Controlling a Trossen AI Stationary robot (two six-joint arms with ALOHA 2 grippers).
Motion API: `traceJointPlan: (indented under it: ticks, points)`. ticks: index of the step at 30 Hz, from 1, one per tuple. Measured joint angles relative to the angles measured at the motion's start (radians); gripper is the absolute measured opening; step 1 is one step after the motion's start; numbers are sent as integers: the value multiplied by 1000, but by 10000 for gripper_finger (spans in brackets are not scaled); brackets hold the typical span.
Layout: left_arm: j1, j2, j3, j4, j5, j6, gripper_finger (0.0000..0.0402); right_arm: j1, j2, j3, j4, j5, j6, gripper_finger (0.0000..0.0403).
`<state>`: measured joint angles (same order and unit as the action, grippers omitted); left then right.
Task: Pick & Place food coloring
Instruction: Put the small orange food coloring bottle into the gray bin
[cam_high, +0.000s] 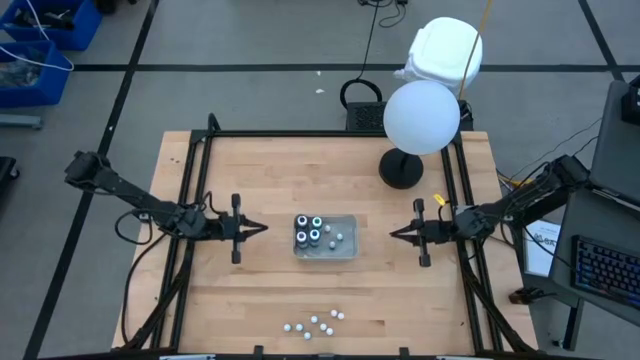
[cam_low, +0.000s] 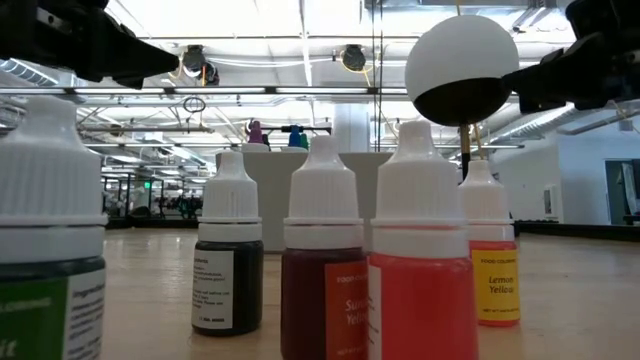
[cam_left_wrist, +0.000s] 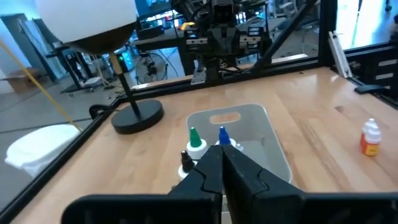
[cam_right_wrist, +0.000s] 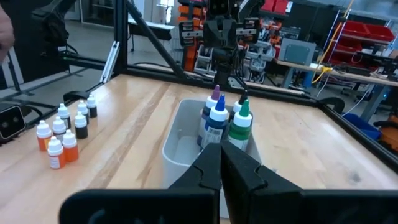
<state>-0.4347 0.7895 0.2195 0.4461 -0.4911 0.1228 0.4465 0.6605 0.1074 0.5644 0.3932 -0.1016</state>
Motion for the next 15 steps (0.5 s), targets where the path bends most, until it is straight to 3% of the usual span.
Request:
traceJointPlan:
  ticks: [5,15]
  points:
    - [-16,0,0,3,23,26,5,0,15,0,0,0,4,0]
    - [-89,-119,0,-27,-53,68,6,0,15,0,1,2,-13,0]
